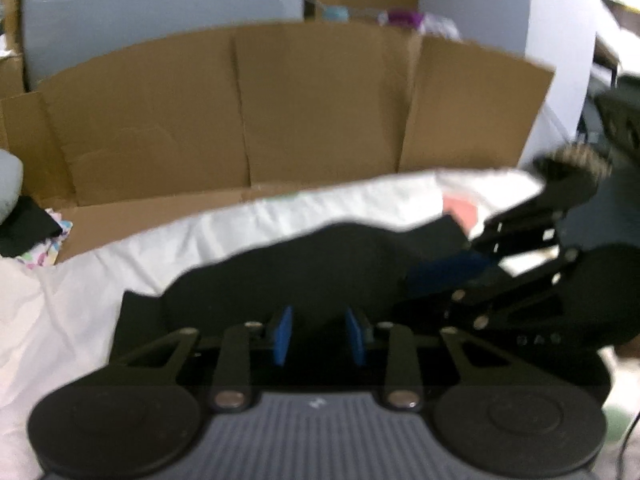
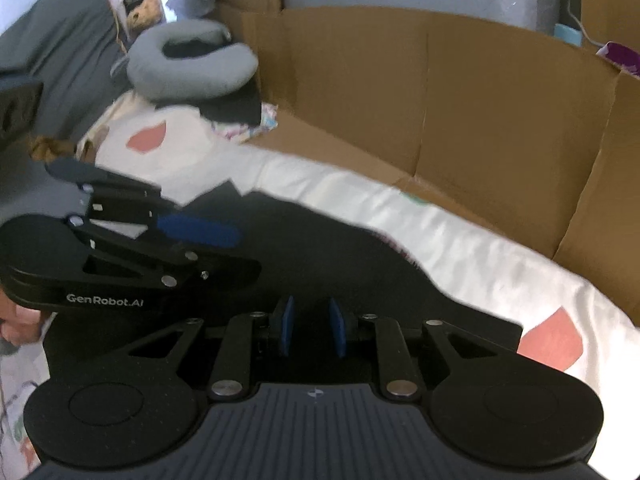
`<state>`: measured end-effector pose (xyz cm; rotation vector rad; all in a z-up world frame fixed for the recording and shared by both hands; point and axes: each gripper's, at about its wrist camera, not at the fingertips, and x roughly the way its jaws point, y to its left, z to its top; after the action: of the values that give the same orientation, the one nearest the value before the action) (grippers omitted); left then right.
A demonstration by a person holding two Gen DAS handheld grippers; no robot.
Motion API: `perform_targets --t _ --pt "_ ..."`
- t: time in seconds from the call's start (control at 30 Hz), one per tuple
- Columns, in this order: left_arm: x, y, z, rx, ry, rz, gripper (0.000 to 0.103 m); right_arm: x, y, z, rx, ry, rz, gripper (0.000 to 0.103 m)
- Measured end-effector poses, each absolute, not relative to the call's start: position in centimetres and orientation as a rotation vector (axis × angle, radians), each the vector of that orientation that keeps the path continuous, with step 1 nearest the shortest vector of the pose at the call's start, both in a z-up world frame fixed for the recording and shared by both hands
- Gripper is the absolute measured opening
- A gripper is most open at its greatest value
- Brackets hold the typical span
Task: Fold clothes
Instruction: 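Lay the folded black shorts flat on the duvet with both grippers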
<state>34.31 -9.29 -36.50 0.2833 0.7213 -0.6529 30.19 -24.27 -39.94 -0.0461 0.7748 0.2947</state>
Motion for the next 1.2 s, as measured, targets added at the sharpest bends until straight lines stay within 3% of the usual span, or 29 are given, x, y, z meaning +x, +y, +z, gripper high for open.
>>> perform_targets --t 0.23,0.37,0.6,0.73,0.83,0.87,0.97,1.2 --pt "34.2 -9.9 -38.2 0.356 0.714 -0.645 0.032 30.7 -25.4 -41.9 -0.046 0.831 0.262 0.027" --pt "34.0 -8.8 -37.1 0.352 0.714 -0.624 0.019 29.9 -26.6 -41.9 -0.044 0.832 0.245 0.027" --pt "32.2 -6.2 -34.7 0.231 0.701 -0.626 0.018 27.7 -27.5 -39.8 -0.007 0.801 0.217 0.027" --pt "31.1 -6.9 -35.1 0.221 0.726 -0.645 0.023 26.3 -26.9 -39.0 -0.012 0.785 0.248 0.027" --pt "30.5 -7.4 -36.1 0.227 0.751 -0.642 0.042 25.6 -26.0 -39.3 -0.025 0.800 0.279 0.028" --pt "30.4 -7.5 -36.3 0.229 0.754 -0.640 0.044 25.4 -25.7 -39.4 -0.029 0.805 0.289 0.029" --pt "30.8 -7.5 -37.2 0.247 0.775 -0.624 0.044 25.4 -24.9 -40.1 -0.050 0.819 0.306 0.037" --pt "30.5 -6.1 -37.5 0.299 0.796 -0.620 0.043 24.8 -25.0 -41.1 -0.084 0.840 0.299 0.038"
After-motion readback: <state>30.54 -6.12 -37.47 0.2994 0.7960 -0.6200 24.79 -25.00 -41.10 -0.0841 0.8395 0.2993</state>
